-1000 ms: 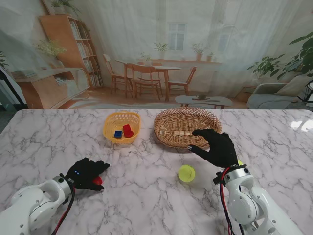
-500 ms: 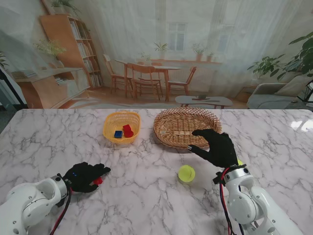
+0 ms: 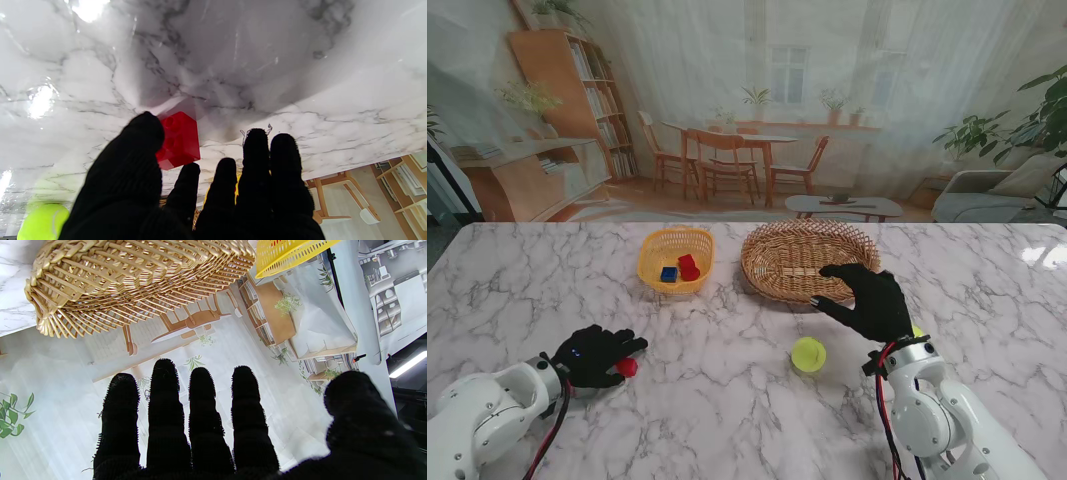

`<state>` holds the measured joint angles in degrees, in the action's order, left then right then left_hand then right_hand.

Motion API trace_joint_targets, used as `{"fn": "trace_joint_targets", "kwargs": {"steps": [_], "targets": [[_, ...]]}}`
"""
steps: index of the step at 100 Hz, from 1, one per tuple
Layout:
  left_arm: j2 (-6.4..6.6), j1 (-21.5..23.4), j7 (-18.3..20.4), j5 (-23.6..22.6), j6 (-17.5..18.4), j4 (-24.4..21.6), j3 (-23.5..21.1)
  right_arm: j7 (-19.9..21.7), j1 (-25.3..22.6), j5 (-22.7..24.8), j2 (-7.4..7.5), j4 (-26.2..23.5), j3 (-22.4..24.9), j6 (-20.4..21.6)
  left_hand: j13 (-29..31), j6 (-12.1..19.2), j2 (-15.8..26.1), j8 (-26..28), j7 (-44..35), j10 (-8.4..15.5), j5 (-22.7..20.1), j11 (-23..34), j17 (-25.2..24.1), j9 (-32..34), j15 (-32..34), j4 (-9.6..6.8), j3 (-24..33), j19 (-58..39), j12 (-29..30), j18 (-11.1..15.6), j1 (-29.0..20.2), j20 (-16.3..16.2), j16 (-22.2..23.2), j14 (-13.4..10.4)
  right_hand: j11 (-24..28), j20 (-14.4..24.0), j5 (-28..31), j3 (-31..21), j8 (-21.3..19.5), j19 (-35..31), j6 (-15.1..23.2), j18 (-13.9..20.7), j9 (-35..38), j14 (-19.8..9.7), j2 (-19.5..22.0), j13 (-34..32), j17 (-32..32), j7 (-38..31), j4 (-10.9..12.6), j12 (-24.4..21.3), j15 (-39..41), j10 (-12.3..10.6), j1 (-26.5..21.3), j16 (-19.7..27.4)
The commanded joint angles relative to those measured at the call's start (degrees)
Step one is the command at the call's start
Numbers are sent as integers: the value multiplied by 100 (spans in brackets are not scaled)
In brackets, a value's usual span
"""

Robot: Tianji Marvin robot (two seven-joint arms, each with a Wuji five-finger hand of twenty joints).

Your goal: Sort the blocks and the balls into two baskets

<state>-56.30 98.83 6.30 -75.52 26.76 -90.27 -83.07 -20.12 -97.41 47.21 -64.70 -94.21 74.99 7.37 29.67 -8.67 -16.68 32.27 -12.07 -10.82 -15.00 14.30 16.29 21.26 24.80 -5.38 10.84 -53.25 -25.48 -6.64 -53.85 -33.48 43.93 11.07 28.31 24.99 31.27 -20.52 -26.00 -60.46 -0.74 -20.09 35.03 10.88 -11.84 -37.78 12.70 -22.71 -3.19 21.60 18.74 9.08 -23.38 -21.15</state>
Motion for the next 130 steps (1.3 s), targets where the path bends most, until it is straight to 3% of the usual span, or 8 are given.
{"fn": "trace_joint_targets", "kwargs": {"steps": [1, 10, 23, 50, 56, 76, 130], "targets": [[3, -23, 29, 32, -66, 50, 63, 3, -8, 15, -3, 18, -6, -28, 151, -177, -72, -82, 81, 54, -170, 286, 56, 262, 21, 232, -323, -72, -302, 69, -10, -144, 79, 38, -134, 65, 45, 63, -107, 101, 88, -133, 27, 39, 181, 23, -120, 67, 134, 32, 10, 34, -77, -33], [0, -74, -84, 49, -137, 139, 152, 3, -9, 15, -4, 17, -7, -31, 230, -482, -23, -57, -5, 11, -339, 509, 121, 383, 69, 321, -591, -140, -533, 77, 114, -148, 109, 13, -130, 65, 47, 58, -107, 100, 91, -129, 30, 43, 179, 23, -118, 67, 134, 34, 11, 40, -82, -33], [0, -104, -152, 27, -190, 180, 207, 8, -6, 16, -3, 15, -10, -45, 362, -585, 77, 285, -417, 65, -550, 762, 228, 516, 159, 368, -663, -228, -768, 93, 6, -118, 160, -11, -131, 66, 45, 59, -107, 100, 90, -134, 27, 40, 180, 21, -115, 67, 133, 33, 11, 30, -76, -33], [-2, -113, -216, 13, -249, 207, 247, -1, -7, 17, -5, 20, -12, -55, 1062, -123, 148, 1715, -2075, 445, -705, 1347, 782, 1207, 610, 322, -376, -813, -1193, 172, -765, -196, 474, -180, -133, 66, 37, 58, -105, 100, 86, -132, 21, 41, 179, 26, -118, 69, 132, 31, 11, 29, -75, -33], [-3, -131, -249, 22, -254, 231, 274, -1, -7, 17, -5, 20, -12, -55, 1281, 54, -20, 2055, -2426, 537, -768, 1268, 946, 1552, 769, 370, -265, -1018, -2271, 204, -1015, -234, 614, -231, -132, 66, 37, 55, -106, 102, 94, -125, 19, 45, 186, 25, -121, 69, 133, 32, 11, 38, -75, -33], [-3, -166, -314, 10, -305, 262, 335, -1, -6, 17, -5, 20, -12, -55, 1723, 299, -8, 1880, -3235, 652, -972, 528, 1294, 2527, 1062, 326, -340, -1366, -3271, 189, -1505, -335, 813, -283, -128, 66, 32, 57, -106, 103, 92, -128, 23, 37, 180, 26, -119, 69, 132, 33, 12, 31, -70, -33], [-41, -227, -506, -99, -77, -141, -117, 32, 15, -10, -6, 27, -28, -87, 1840, 376, 74, 1805, -3390, 673, -1106, 413, 1385, 2736, 1134, 316, -282, -1450, -3394, 151, -1655, -362, 866, -255, -126, 68, 32, 56, -104, 104, 87, -126, 25, 43, 180, 33, -123, 70, 133, 33, 8, 33, -76, -32]]}}
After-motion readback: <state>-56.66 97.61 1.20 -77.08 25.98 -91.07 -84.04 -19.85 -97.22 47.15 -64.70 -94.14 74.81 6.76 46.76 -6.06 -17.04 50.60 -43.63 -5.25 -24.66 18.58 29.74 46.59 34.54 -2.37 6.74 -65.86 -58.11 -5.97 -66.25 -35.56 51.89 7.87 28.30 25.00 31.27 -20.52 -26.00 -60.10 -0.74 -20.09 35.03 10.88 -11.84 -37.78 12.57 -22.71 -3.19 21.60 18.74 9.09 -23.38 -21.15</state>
